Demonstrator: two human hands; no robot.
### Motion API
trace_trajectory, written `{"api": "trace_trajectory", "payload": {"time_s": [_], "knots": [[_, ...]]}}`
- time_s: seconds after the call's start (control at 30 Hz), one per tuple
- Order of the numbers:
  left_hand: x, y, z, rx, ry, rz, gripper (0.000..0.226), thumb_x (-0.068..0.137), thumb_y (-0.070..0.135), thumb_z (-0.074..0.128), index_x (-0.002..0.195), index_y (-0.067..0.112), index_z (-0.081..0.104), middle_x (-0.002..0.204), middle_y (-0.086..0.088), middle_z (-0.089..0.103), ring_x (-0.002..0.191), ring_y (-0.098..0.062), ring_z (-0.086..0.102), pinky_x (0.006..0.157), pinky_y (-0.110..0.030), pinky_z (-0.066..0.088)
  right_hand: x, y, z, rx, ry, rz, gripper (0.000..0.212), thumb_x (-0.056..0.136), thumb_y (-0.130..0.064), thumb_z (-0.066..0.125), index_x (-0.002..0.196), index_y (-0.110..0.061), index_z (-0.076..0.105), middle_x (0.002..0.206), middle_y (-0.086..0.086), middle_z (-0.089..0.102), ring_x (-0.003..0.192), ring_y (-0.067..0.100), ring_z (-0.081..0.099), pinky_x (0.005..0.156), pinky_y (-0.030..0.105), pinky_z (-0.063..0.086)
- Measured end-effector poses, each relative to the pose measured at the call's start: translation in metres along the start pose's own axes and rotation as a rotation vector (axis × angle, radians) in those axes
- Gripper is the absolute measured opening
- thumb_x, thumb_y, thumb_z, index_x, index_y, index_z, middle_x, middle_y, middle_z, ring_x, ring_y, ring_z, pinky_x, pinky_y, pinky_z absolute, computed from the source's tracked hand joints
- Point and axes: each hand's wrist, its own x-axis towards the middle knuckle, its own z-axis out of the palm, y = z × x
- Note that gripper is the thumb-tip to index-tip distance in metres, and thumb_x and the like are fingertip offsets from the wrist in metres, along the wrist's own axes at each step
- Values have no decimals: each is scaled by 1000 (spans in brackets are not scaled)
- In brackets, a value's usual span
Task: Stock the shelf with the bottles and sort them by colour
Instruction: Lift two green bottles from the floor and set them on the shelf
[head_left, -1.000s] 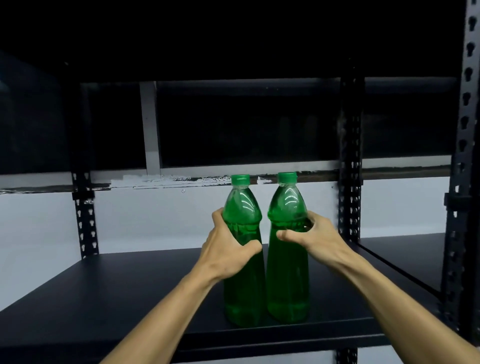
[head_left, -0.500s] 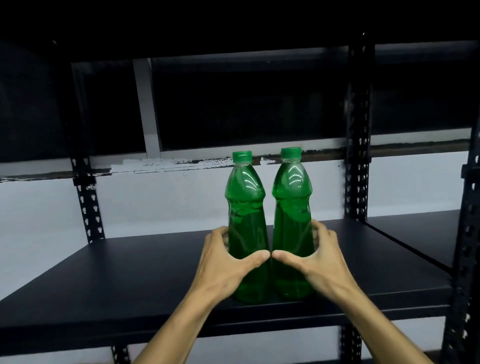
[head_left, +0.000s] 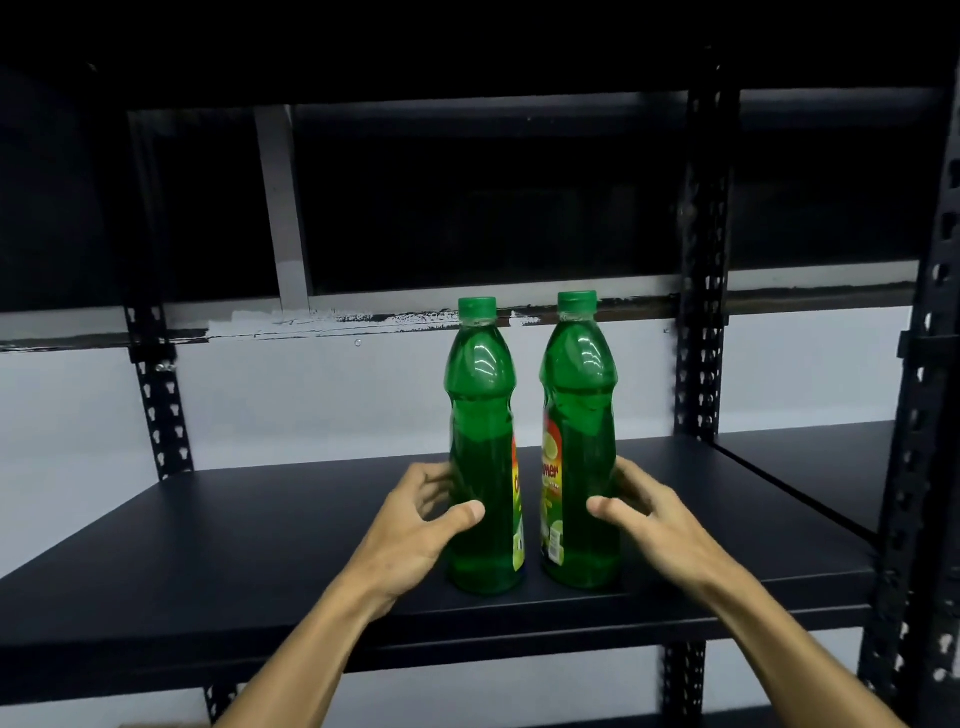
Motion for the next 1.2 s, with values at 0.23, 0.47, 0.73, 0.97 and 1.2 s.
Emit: {"api": "trace_trajectory", "payload": {"time_s": [0.23, 0.47, 0.73, 0.97, 1.2], "knots": [[-20, 19, 31, 450, 277, 65, 99, 57, 71, 78, 139, 37, 34, 129, 20, 34, 122, -2, 38, 95, -23, 36, -8, -5, 16, -278, 152, 3, 86, 61, -63, 78, 135, -52, 36, 120, -10, 33, 110, 6, 42, 100, 25, 39], [-14, 11, 34, 371, 269, 81, 88, 66, 41, 85, 140, 36, 37, 122, 15, 48, 108, -2, 48, 87, -20, 40, -8, 6, 14, -111, 171, -13, 83, 70, -34, 84, 133, -51, 33, 111, -21, 47, 101, -10, 48, 76, 6, 40], [-11, 5, 27, 285, 144, 43, 73, 72, 34, 83, 126, 32, 35, 120, 19, 50, 107, 6, 51, 81, -6, 38, -5, 18, -4, 75, 47, 64, 69, 78, -21, 77, 135, -31, 40, 143, -1, 47, 132, 17, 45, 110, 33, 37], [-14, 7, 35, 423, 286, 54, 92, 53, 67, 83, 129, 35, 42, 122, 17, 45, 109, -2, 51, 92, -30, 50, -10, 6, 14, -205, 274, 21, 104, 60, -57, 82, 147, -31, 30, 128, -10, 29, 122, 8, 36, 103, 33, 40], [-6, 4, 25, 322, 139, 39, 85, 67, 44, 86, 140, 29, 43, 126, 15, 55, 103, 5, 53, 72, -7, 40, -3, 11, 11, -56, 248, 14, 75, 74, -23, 81, 133, -41, 38, 121, -4, 38, 106, 6, 46, 55, 8, 48]]}}
